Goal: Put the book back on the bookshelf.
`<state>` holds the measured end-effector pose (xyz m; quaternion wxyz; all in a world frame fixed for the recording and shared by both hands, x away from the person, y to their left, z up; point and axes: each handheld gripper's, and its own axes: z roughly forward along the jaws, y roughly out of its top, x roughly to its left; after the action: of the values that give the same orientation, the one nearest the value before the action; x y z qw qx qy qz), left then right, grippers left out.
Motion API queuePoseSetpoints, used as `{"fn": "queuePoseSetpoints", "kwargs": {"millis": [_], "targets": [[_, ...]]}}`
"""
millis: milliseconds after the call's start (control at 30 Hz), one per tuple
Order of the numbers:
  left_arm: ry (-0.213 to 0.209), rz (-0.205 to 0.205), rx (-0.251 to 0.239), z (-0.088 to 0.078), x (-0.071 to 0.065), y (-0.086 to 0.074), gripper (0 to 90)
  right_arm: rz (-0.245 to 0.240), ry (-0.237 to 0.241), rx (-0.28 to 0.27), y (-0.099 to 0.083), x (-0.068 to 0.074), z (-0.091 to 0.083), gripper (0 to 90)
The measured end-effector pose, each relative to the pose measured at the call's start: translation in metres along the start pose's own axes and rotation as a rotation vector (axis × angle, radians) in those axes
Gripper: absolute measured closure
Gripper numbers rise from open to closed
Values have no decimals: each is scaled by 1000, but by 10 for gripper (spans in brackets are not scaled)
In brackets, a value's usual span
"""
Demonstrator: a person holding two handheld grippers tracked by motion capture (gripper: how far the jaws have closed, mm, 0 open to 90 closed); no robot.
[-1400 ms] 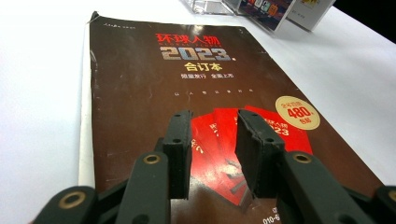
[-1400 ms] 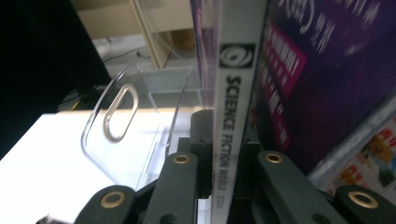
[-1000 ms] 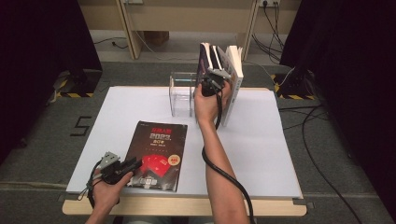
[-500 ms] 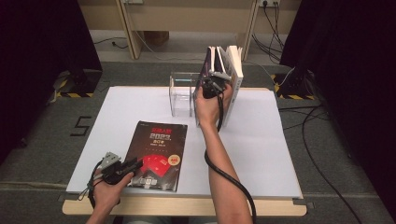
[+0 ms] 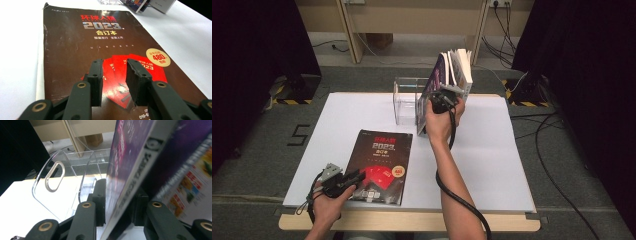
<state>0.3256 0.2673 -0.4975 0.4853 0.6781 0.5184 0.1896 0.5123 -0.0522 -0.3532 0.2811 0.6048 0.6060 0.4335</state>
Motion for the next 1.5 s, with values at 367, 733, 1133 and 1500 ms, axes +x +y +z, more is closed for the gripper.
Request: {"fn": "queuePoseSetpoints", "kwargs": {"millis": [367,733,1133,1500], "targets": [[-2,3,-1,-1,-1,0,654,52,27,-40,-14,-15,-33,759],[-4,6,2,-1,-1,0,654,94,49,-60,-13,-28,-34,662],[-3,0,-3,-1,0,0,655,96,22,-42,7,-29,-9,670],[-5,1,-6,-2,0,1,655,-20,-29,-29,23,-10,1,732]]}}
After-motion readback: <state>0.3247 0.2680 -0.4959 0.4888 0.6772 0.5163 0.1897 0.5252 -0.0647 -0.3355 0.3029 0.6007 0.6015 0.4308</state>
